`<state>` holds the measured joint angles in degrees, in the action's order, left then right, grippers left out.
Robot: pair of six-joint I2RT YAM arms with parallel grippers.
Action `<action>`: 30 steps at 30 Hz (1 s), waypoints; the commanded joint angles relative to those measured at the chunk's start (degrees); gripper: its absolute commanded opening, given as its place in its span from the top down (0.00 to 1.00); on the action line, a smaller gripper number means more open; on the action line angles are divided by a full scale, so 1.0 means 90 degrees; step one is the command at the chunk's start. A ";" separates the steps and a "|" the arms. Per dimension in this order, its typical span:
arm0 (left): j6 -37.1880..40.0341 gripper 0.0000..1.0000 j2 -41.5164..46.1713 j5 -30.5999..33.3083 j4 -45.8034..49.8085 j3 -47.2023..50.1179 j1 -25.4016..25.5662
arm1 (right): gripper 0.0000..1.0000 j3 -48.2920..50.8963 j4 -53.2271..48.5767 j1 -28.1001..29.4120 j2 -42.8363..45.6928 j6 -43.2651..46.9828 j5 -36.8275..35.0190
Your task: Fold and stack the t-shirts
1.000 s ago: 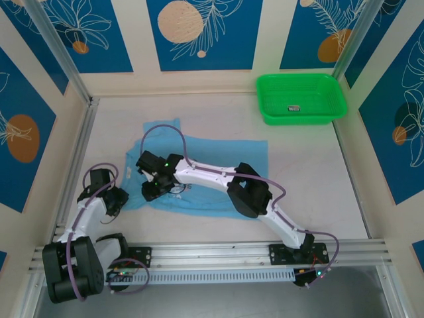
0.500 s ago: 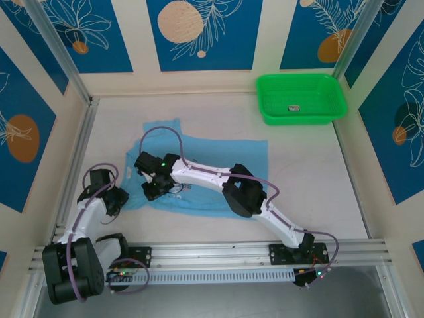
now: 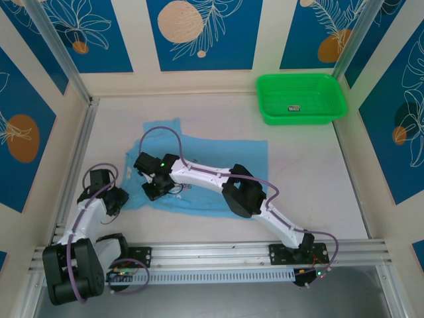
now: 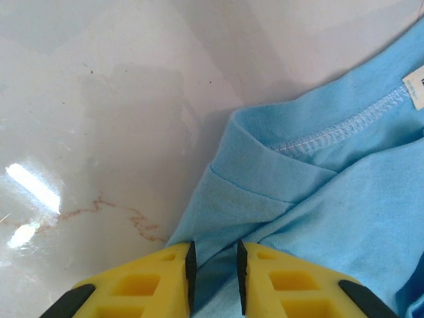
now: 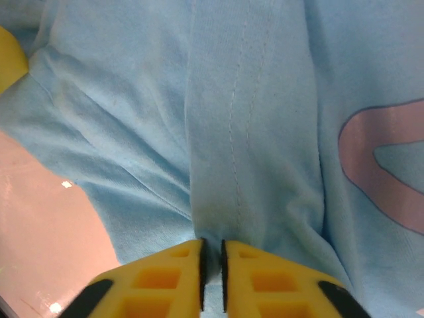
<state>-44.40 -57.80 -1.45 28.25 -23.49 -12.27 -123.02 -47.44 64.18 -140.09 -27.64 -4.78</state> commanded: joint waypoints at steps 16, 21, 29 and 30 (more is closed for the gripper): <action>0.0068 0.76 0.0103 0.0122 0.0015 0.0090 -0.0091 | 1.00 0.0480 0.0420 -0.0664 0.0760 -0.0373 0.0977; 0.0061 0.76 0.0114 0.0142 0.0025 0.0095 -0.0091 | 1.00 0.0651 0.0593 -0.0930 0.0847 -0.0517 0.1216; 0.0061 0.76 0.0161 0.0200 0.0074 0.0080 -0.0086 | 1.00 0.0717 0.0654 -0.1374 0.0727 -0.0654 0.1419; 0.0063 0.75 0.0180 0.0224 0.0085 0.0080 -0.0090 | 0.99 0.0738 0.0652 -0.1424 0.0718 -0.0676 0.1426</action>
<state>-44.42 -57.06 -0.95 28.27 -23.22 -12.27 -117.23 -41.54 52.42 -134.69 -32.40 5.74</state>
